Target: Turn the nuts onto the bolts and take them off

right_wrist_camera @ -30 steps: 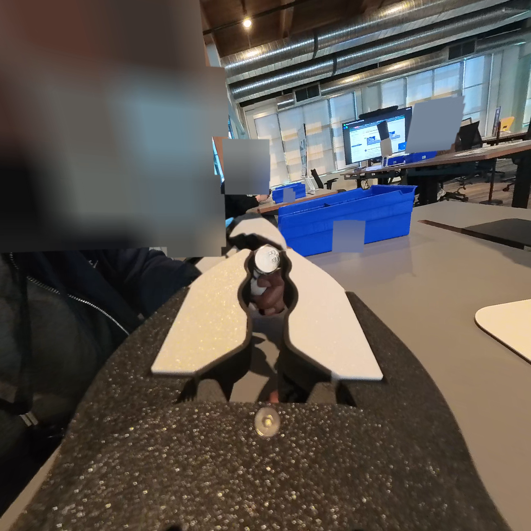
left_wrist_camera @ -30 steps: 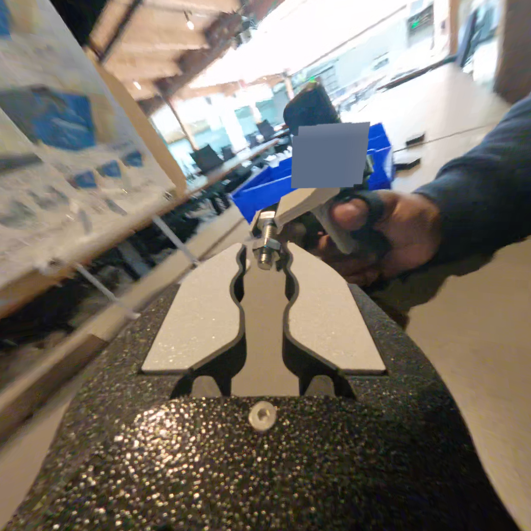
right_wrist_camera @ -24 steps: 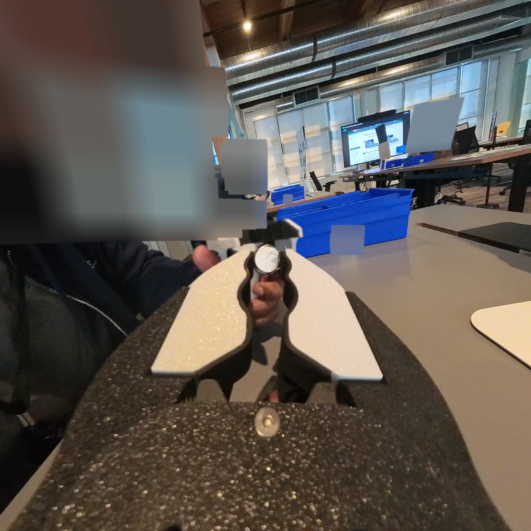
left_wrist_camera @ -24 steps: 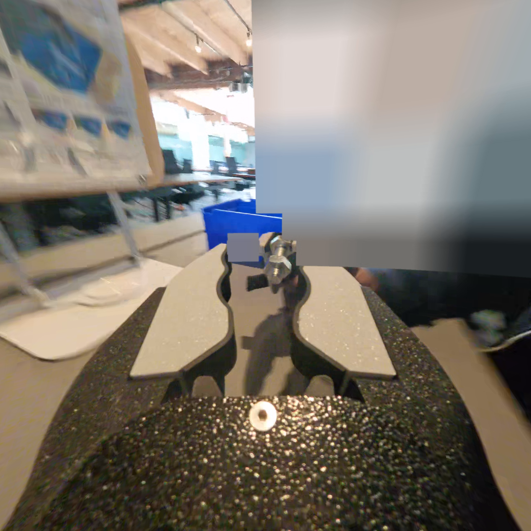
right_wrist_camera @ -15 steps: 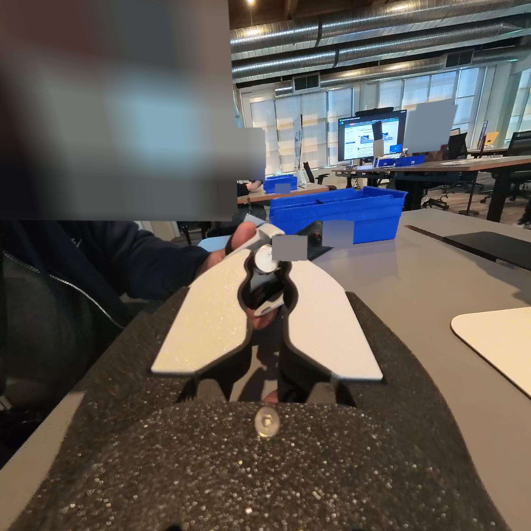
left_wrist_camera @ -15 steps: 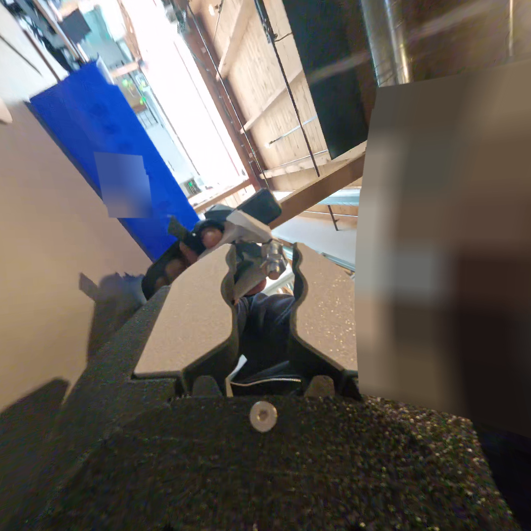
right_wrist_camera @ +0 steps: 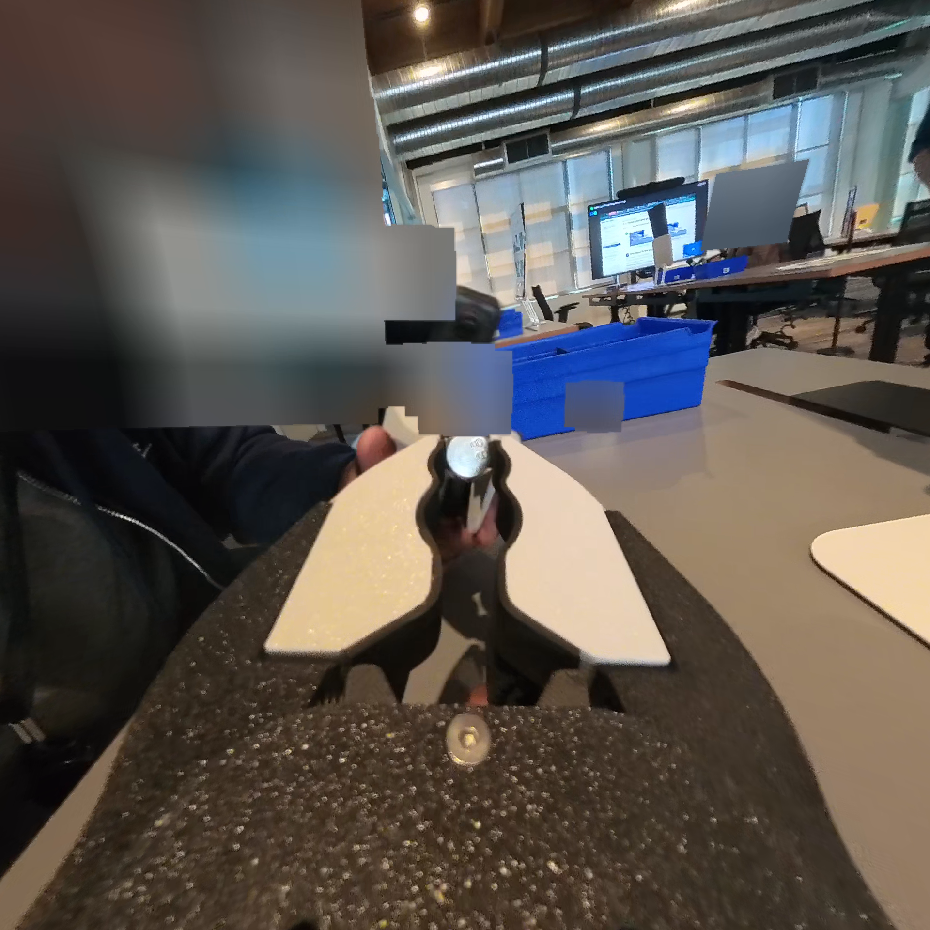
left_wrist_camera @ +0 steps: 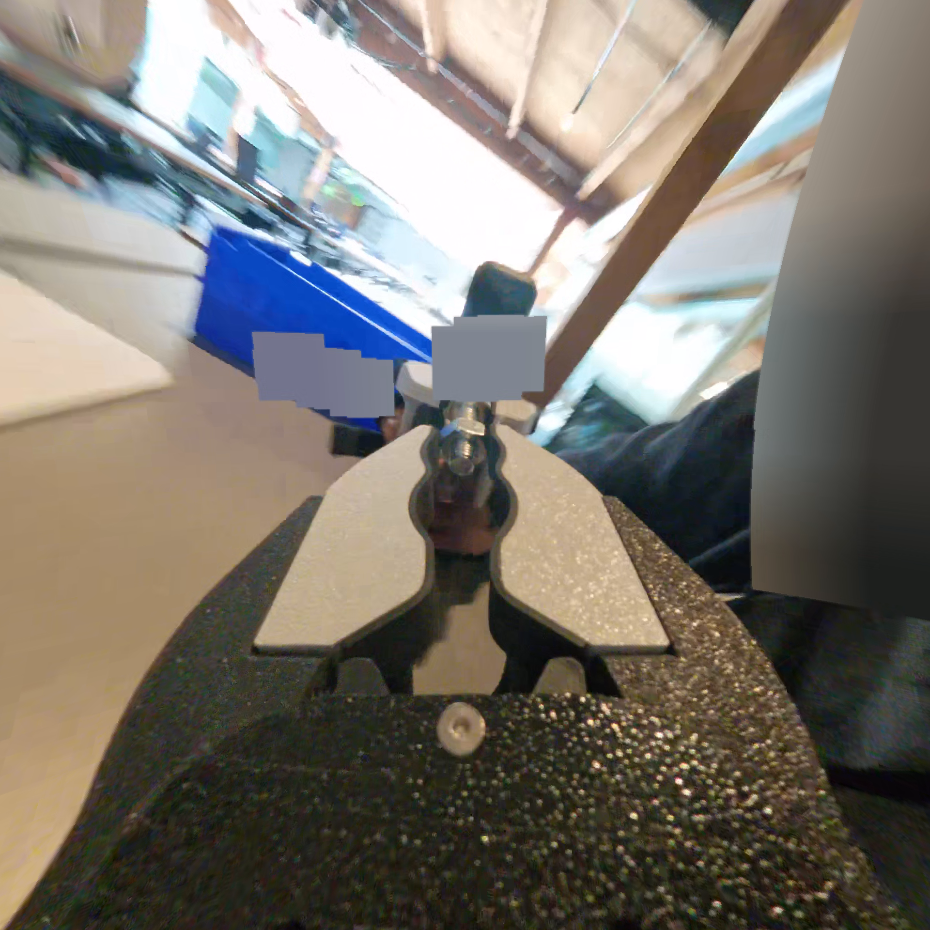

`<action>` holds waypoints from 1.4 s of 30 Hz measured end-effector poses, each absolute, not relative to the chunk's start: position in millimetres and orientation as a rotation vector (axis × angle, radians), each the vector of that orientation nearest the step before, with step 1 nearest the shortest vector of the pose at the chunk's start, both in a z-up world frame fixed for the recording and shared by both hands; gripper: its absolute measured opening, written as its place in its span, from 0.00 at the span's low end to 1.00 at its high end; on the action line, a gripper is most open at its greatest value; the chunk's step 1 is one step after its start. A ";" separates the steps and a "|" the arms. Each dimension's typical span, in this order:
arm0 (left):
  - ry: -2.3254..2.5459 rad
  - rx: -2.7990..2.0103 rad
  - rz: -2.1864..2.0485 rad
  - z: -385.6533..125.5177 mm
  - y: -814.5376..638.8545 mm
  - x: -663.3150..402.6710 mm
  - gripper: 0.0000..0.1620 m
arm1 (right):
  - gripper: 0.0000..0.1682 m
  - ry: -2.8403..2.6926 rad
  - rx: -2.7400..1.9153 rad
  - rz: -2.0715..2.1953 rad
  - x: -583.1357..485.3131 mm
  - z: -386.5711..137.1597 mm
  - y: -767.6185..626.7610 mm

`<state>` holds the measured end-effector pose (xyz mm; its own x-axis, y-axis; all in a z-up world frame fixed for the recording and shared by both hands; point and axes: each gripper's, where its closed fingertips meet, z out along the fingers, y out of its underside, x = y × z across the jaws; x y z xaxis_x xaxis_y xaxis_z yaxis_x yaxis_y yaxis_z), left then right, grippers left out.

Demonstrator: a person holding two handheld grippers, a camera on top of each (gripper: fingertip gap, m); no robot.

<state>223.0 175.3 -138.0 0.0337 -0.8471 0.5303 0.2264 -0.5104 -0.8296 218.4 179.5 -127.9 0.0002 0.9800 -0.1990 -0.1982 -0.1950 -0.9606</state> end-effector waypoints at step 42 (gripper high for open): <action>0.738 -1.350 -1.272 -128.9 178.0 220.6 0.30 | 0.10 -0.911 -1.190 1.471 220.4 -124.6 178.5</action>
